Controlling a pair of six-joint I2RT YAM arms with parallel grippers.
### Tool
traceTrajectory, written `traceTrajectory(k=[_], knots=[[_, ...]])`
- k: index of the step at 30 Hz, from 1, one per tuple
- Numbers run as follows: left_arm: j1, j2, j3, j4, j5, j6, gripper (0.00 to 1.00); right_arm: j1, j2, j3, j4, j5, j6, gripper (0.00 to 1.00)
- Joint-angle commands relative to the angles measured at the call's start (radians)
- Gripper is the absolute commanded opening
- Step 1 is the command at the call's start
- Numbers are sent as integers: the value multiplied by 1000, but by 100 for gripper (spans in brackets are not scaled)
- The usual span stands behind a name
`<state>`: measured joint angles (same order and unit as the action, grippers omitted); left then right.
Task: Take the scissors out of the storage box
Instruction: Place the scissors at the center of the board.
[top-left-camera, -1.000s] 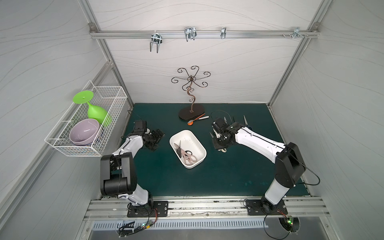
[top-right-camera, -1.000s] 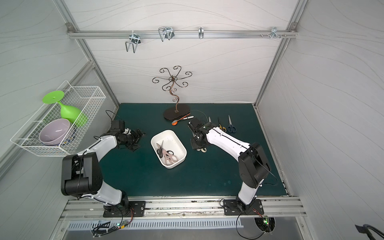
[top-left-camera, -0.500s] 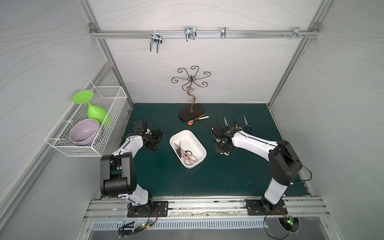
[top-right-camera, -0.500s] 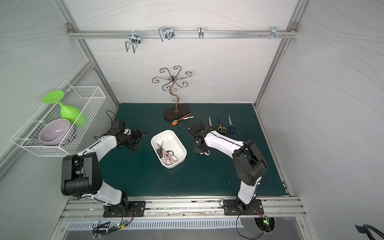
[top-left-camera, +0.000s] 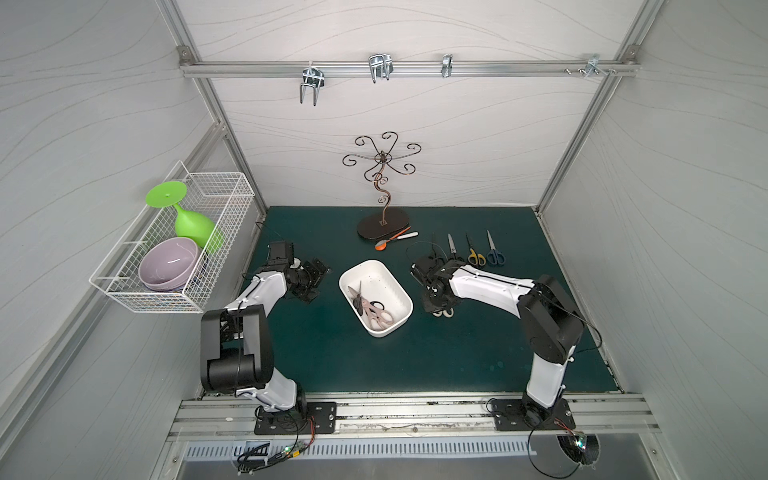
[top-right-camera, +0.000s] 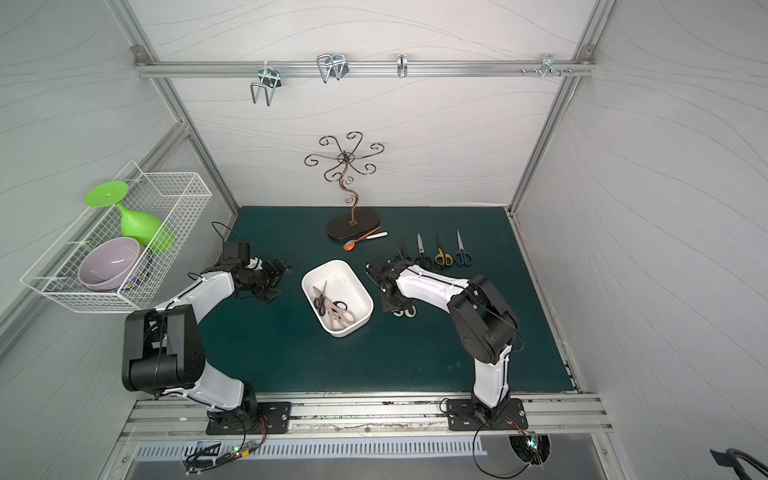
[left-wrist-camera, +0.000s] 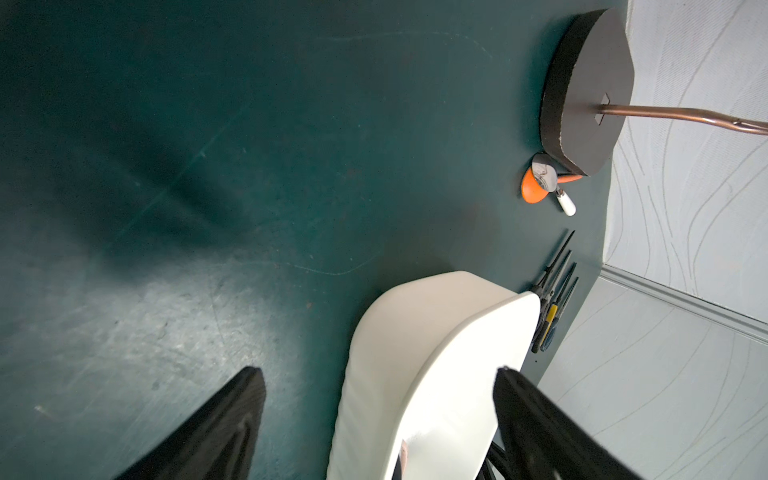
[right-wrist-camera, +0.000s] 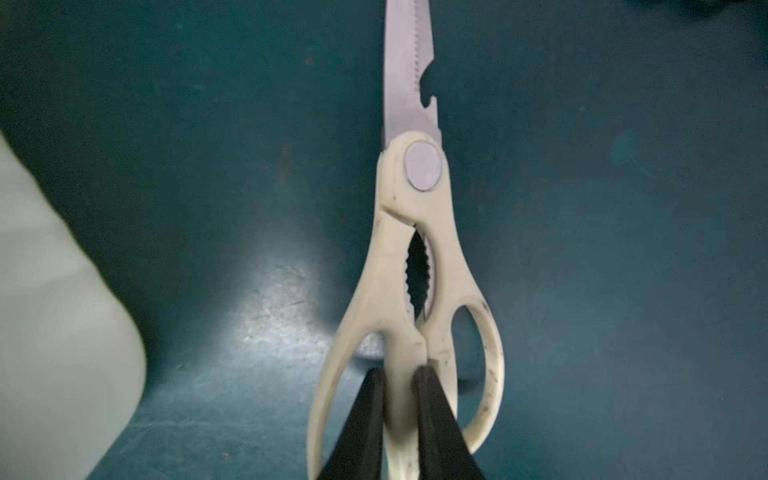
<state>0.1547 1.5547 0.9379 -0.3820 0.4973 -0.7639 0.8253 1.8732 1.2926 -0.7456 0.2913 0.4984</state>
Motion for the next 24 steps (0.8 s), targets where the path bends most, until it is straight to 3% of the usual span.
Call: traceTrajectory(k=[1,5,11,16,24], knots=[[3,-7,1,32,16,-5,91,14,50,30,-58,-33,40,18],[3,-8,-1,32,17,-6,91,15,86,52,-79,-43,45,20],[3,-9,-1,32,17,-6,91,15,72,53,-81,-44,42,34],[3,-7,-1,32,14,-5,91,13,18,80,-107,-65,27,41],[3,-5,-1,30,14,-3,91,-83,-61,107,-123,-161,-95,42]])
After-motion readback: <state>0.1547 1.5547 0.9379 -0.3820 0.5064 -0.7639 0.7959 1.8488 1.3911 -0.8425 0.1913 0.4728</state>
